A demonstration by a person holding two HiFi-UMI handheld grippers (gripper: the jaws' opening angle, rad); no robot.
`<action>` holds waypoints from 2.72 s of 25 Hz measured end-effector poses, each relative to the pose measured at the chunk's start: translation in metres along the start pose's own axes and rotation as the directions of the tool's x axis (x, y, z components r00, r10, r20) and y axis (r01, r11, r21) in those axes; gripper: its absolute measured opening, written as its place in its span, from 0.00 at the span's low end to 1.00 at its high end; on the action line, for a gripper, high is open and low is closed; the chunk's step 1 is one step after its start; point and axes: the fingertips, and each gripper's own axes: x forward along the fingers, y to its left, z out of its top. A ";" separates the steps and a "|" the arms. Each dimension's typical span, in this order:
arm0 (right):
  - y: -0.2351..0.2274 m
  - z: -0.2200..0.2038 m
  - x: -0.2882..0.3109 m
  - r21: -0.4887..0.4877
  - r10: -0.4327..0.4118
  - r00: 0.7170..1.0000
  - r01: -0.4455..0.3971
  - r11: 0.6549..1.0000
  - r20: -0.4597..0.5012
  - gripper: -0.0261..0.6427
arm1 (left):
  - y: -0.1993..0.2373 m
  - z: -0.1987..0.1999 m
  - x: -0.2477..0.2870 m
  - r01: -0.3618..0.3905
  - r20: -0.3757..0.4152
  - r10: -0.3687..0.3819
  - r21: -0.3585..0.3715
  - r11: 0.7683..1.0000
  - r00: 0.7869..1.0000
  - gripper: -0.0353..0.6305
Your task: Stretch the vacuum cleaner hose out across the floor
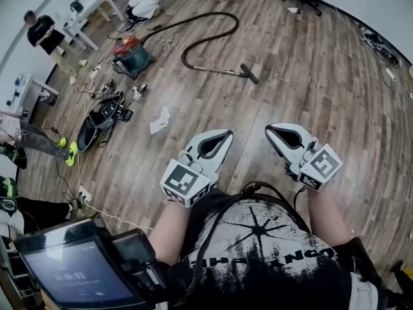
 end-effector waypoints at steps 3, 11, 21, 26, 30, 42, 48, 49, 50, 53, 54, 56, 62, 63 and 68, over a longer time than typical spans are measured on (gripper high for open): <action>-0.004 -0.001 0.001 -0.005 -0.003 1.000 0.003 1.000 -0.001 0.05 | 0.002 -0.003 0.001 -0.011 -0.004 0.011 0.000 1.000 1.000 0.06; -0.017 -0.010 0.020 0.022 0.016 1.000 -0.016 1.000 -0.012 0.05 | 0.022 -0.018 0.007 -0.013 -0.034 0.012 -0.032 0.999 0.999 0.06; -0.070 -0.016 0.097 0.002 -0.023 0.998 0.024 1.000 -0.067 0.05 | 0.114 -0.025 0.037 0.038 -0.029 -0.040 -0.064 0.997 0.999 0.06; -0.109 -0.011 0.147 0.020 -0.074 0.994 0.075 0.997 -0.074 0.05 | 0.177 -0.026 0.054 0.095 -0.053 -0.100 -0.079 0.992 0.994 0.06; -0.137 -0.008 0.187 0.032 -0.119 0.990 0.122 0.992 -0.072 0.05 | 0.225 -0.018 0.066 0.145 -0.042 -0.148 -0.068 0.987 0.988 0.06; -0.189 -0.013 0.263 0.021 -0.197 0.975 0.200 0.979 -0.107 0.05 | 0.327 -0.018 0.081 0.208 -0.003 -0.209 -0.075 0.975 0.978 0.06; -0.205 -0.017 0.278 0.016 -0.213 0.969 0.217 0.976 -0.124 0.05 | 0.359 -0.020 0.079 0.197 0.013 -0.197 -0.101 0.975 0.980 0.06; -0.207 -0.017 0.282 0.014 -0.211 0.970 0.214 0.977 -0.122 0.05 | 0.361 -0.020 0.080 0.198 0.014 -0.198 -0.099 0.975 0.980 0.06; -0.209 -0.018 0.285 0.013 -0.206 0.971 0.209 0.978 -0.121 0.05 | 0.363 -0.021 0.082 0.197 0.014 -0.197 -0.096 0.976 0.980 0.06; -0.216 -0.019 0.293 0.009 -0.190 0.974 0.193 0.981 -0.120 0.05 | 0.371 -0.022 0.089 0.191 0.013 -0.191 -0.098 0.977 0.982 0.05; -0.221 -0.017 0.295 0.005 -0.187 0.975 0.189 0.982 -0.119 0.05 | 0.374 -0.023 0.093 0.191 0.011 -0.191 -0.102 0.976 0.982 0.06; -0.233 -0.013 0.299 -0.004 -0.184 0.976 0.185 0.983 -0.119 0.05 | 0.378 -0.025 0.101 0.194 0.003 -0.195 -0.105 0.975 0.981 0.06; -0.273 -0.017 0.319 0.022 -0.136 0.981 0.141 0.990 -0.138 0.05 | 0.402 -0.025 0.134 0.181 -0.040 -0.184 -0.068 0.981 0.982 0.06; -0.281 -0.019 0.325 0.028 -0.121 0.982 0.126 0.992 -0.143 0.05 | 0.410 -0.023 0.141 0.169 -0.037 -0.172 -0.075 0.983 0.984 0.06; -0.341 -0.019 0.358 0.053 -0.029 0.989 0.038 0.998 -0.148 0.05 | 0.449 -0.009 0.184 0.094 -0.053 -0.098 -0.078 0.993 0.994 0.06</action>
